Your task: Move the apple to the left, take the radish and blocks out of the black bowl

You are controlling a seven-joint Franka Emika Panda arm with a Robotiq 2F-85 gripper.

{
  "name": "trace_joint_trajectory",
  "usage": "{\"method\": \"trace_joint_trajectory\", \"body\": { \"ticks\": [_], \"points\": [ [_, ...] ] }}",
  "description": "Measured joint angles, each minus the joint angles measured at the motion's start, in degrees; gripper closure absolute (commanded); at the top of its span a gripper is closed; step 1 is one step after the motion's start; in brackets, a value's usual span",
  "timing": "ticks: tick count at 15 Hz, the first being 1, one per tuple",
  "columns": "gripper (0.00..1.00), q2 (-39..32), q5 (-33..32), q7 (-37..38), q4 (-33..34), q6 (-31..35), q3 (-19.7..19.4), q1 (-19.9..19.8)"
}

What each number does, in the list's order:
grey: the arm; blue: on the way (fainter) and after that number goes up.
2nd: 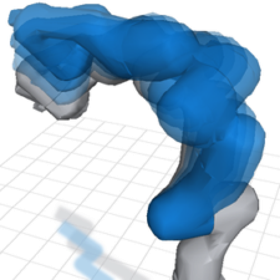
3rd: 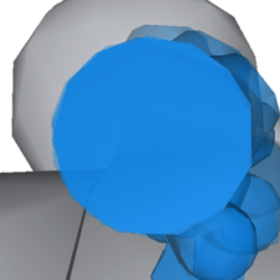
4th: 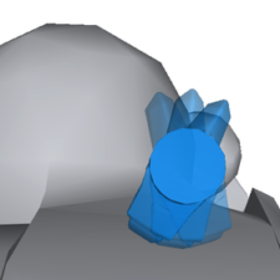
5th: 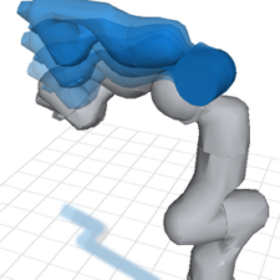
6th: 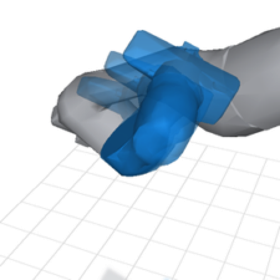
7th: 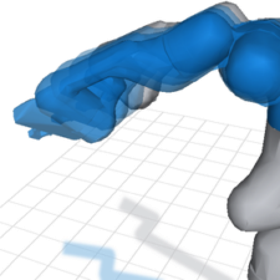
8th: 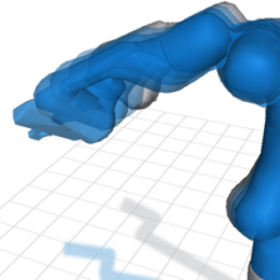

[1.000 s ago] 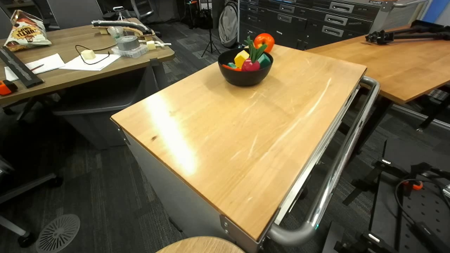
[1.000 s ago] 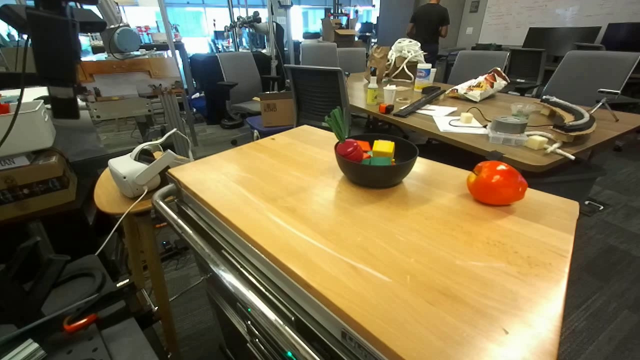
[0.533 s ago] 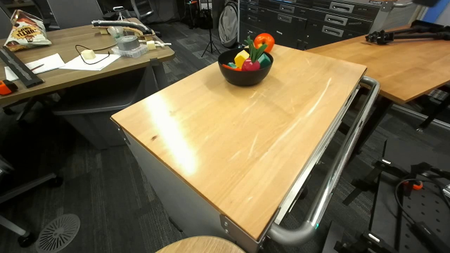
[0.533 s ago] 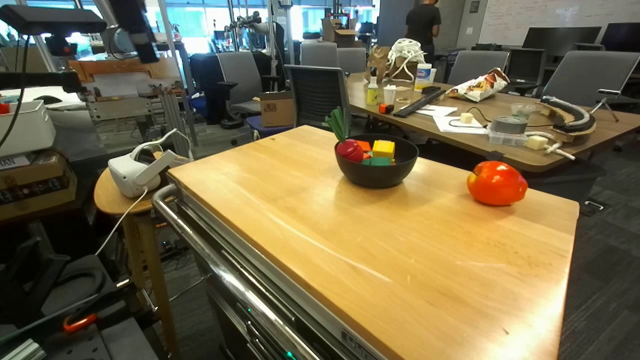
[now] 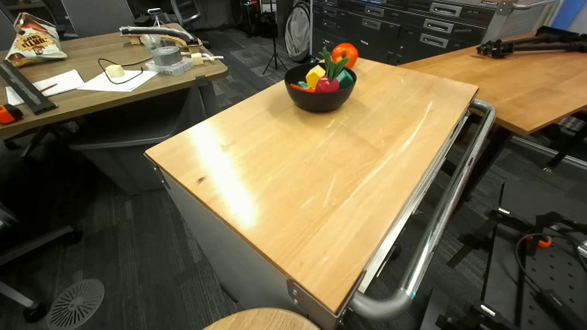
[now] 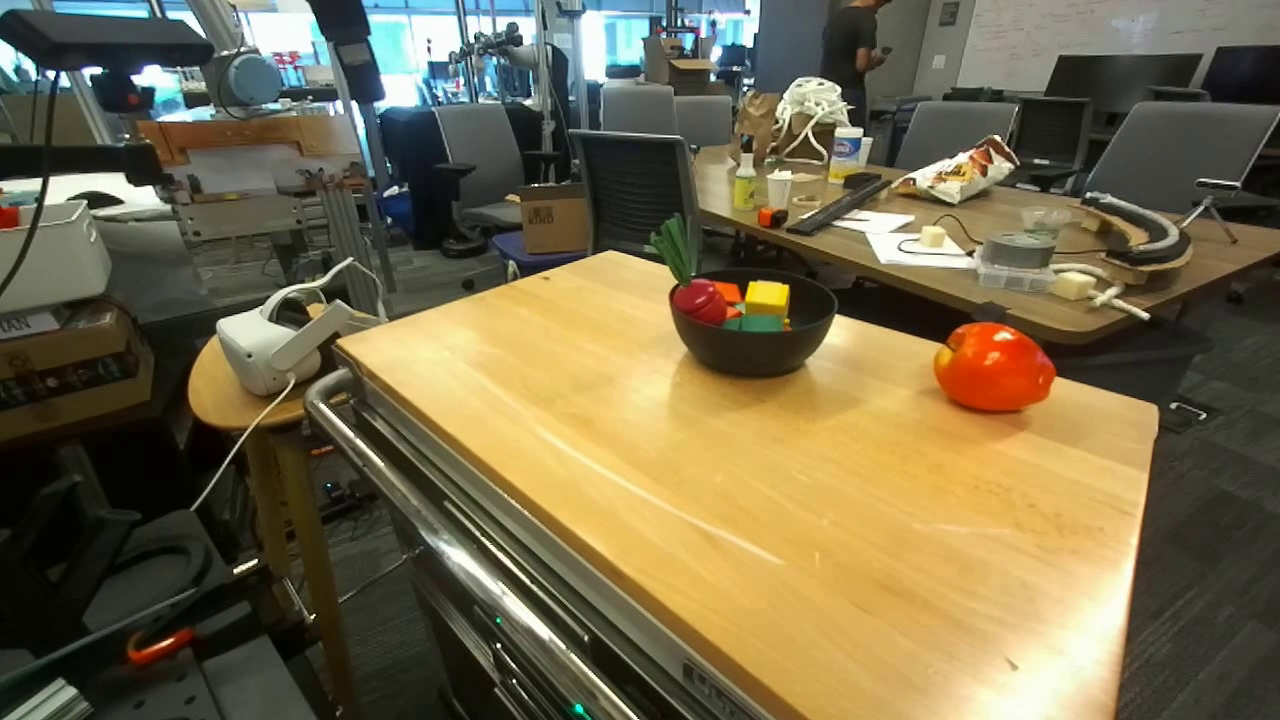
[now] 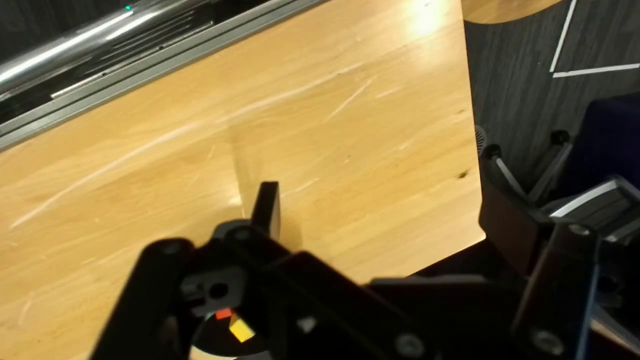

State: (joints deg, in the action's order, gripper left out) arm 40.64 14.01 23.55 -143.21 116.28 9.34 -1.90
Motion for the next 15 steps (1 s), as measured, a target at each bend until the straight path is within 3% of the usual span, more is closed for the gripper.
{"method": "trace_joint_trajectory", "body": {
  "ticks": [3,9,11,15],
  "points": [
    [0.00,-0.27,-3.89,-5.51,-0.26,0.10,-0.44,0.23],
    [0.00,-8.96,-21.79,-17.63,6.49,-0.16,-4.69,-1.86],
    [0.00,-14.07,-26.12,-14.17,10.70,1.00,-4.49,-3.89],
    [0.00,-18.56,-27.09,-11.98,13.99,1.22,-3.61,-4.80]
  ]
}}
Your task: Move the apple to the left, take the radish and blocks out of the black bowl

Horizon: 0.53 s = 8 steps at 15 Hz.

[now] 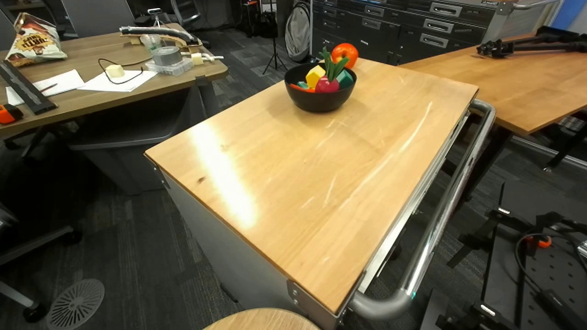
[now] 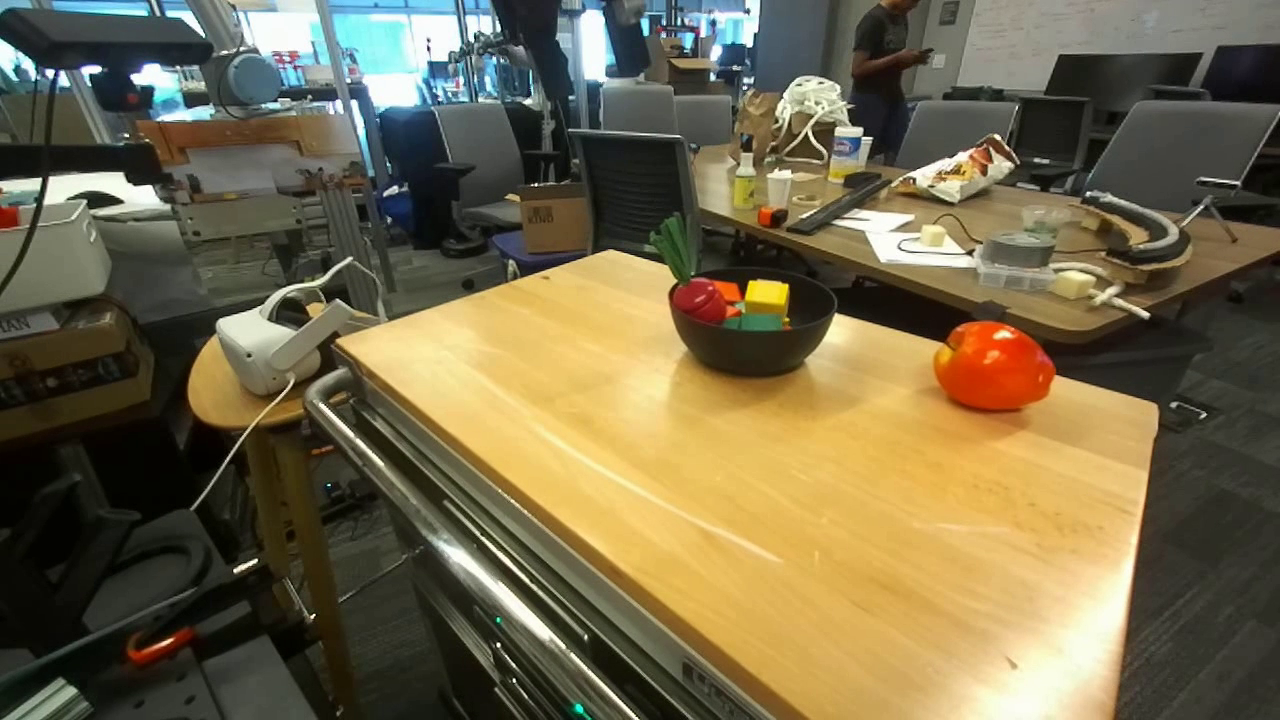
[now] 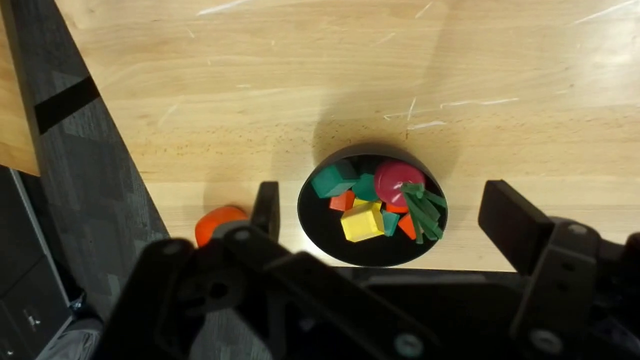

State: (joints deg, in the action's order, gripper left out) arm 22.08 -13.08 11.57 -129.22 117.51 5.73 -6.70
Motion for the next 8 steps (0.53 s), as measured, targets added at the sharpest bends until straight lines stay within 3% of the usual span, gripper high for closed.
{"method": "trace_joint_trajectory", "body": {
  "ticks": [8],
  "points": [
    [0.00,-1.51,-0.03,0.42,0.21,-0.03,-0.52,0.42]
  ]
}}
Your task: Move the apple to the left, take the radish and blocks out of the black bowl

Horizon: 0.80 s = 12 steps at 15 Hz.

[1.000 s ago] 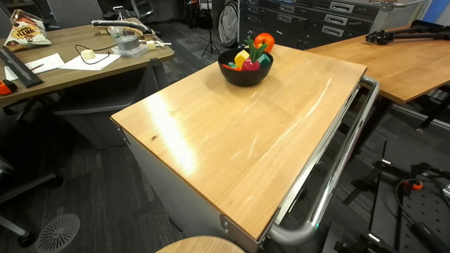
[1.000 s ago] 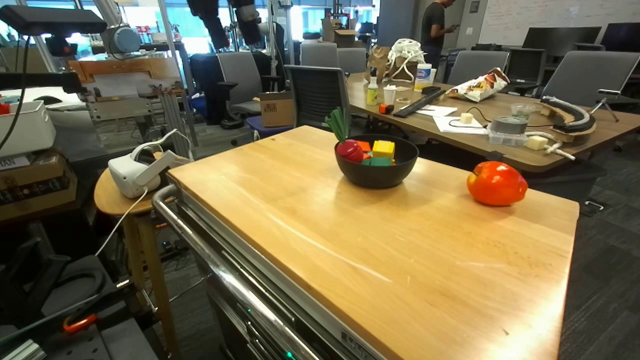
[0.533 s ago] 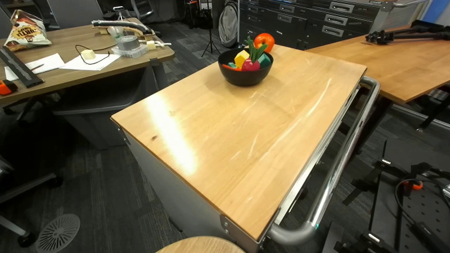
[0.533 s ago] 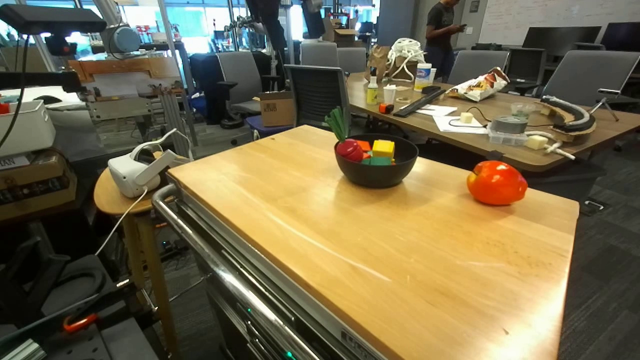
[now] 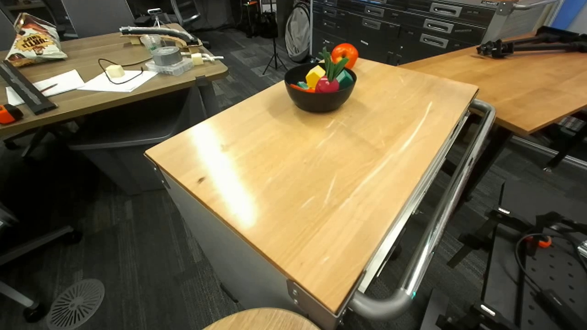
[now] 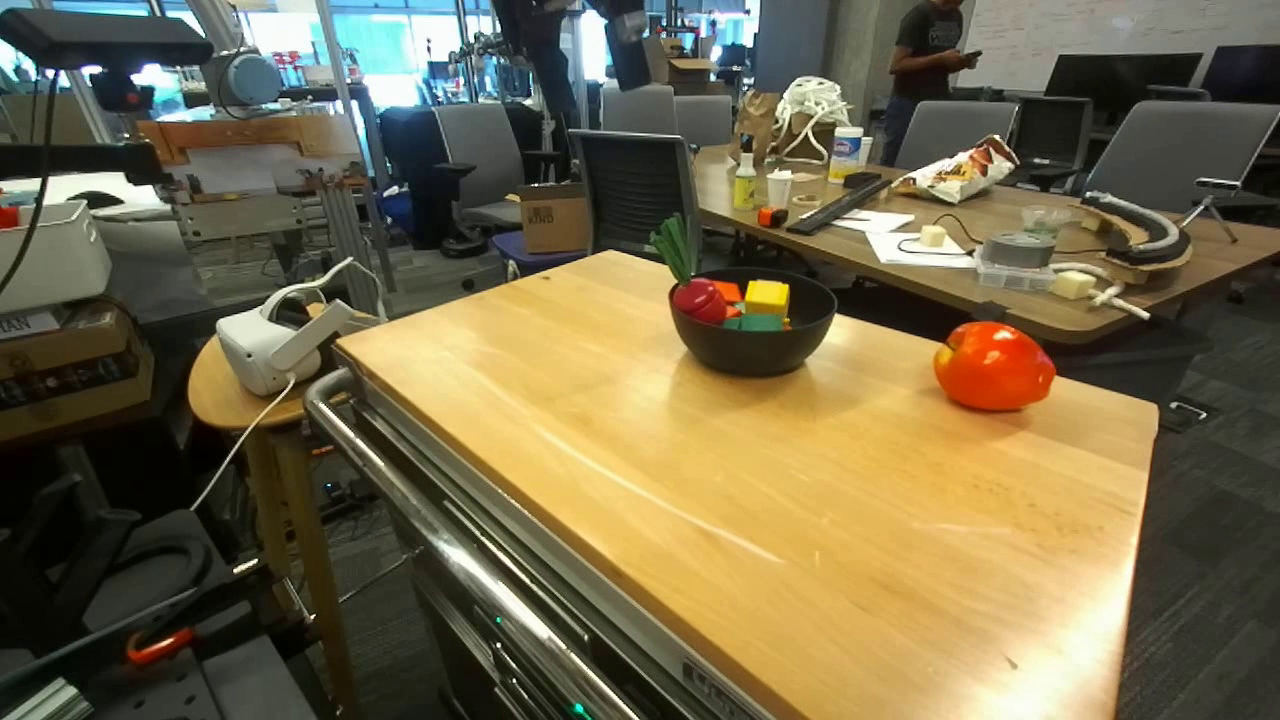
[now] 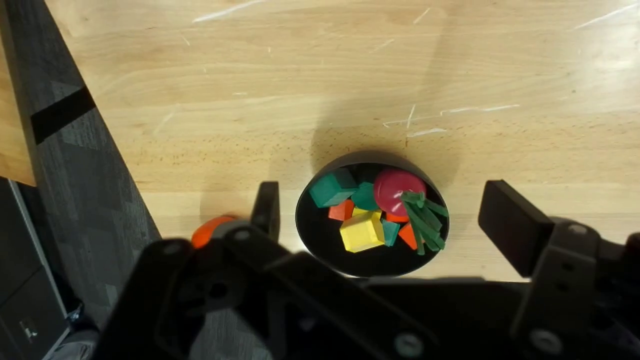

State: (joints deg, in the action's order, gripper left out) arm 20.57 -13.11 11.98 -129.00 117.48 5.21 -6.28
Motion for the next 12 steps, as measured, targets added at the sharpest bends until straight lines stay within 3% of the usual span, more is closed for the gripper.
{"method": "trace_joint_trajectory", "body": {
  "ticks": [4,12],
  "points": [
    [0.00,-7.37,0.01,-2.78,5.52,-0.17,-3.57,-0.12],
    [0.00,-31.71,5.29,-6.20,28.55,-3.12,-10.76,-0.91]
  ]
}}
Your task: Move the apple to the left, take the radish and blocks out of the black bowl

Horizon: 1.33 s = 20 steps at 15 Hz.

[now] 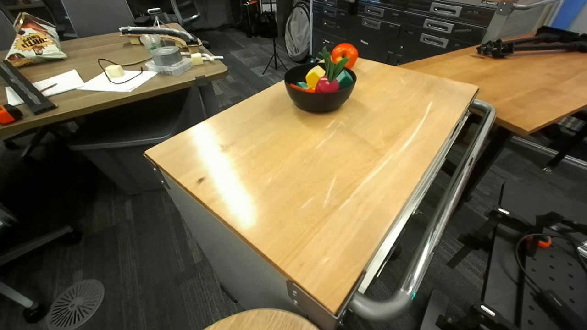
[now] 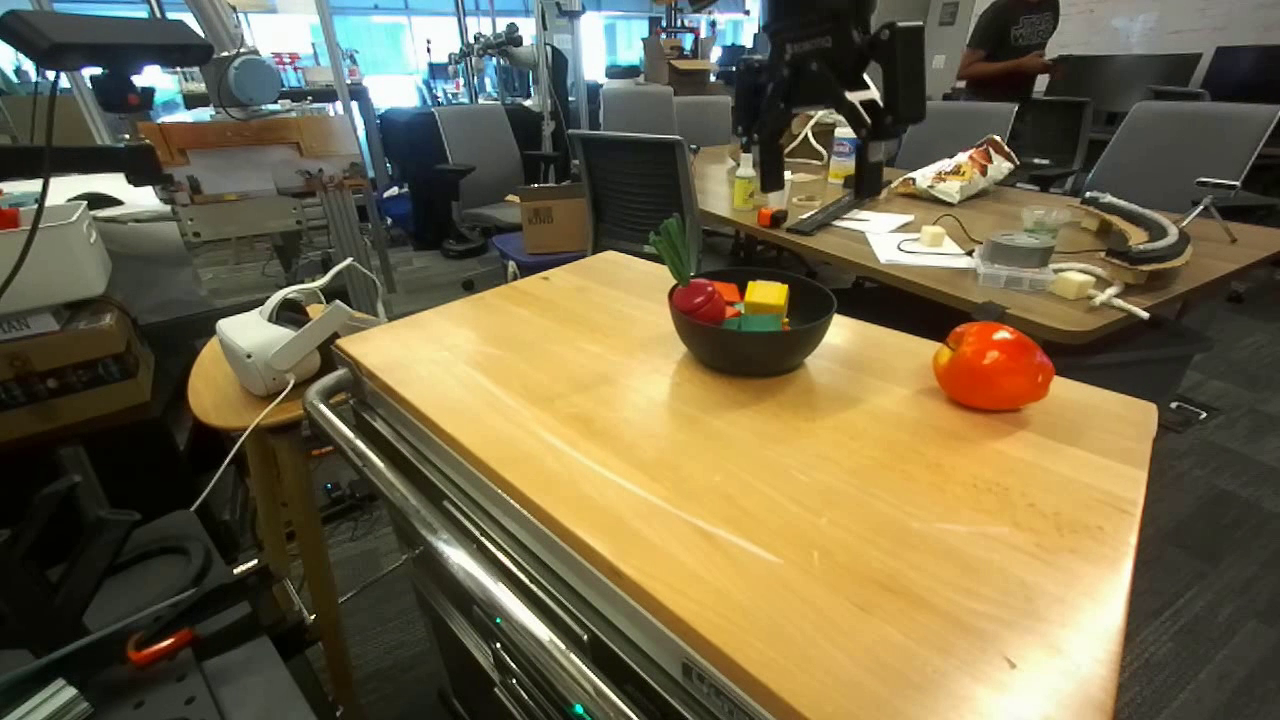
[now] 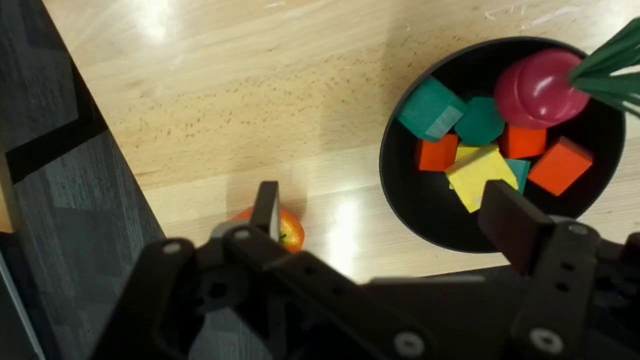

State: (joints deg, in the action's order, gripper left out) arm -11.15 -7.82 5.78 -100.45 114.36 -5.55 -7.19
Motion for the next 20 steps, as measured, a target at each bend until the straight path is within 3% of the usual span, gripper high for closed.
{"method": "trace_joint_trajectory", "body": {
  "ticks": [3,13,20],
  "points": [
    [0.00,-6.99,3.19,0.91,6.97,-1.90,-1.07,-0.87],
    [0.00,-8.63,3.19,2.41,6.71,-1.05,-0.99,-0.28],
    [0.00,-14.13,2.48,8.78,9.25,6.30,-2.42,-0.21]
  ]
}}
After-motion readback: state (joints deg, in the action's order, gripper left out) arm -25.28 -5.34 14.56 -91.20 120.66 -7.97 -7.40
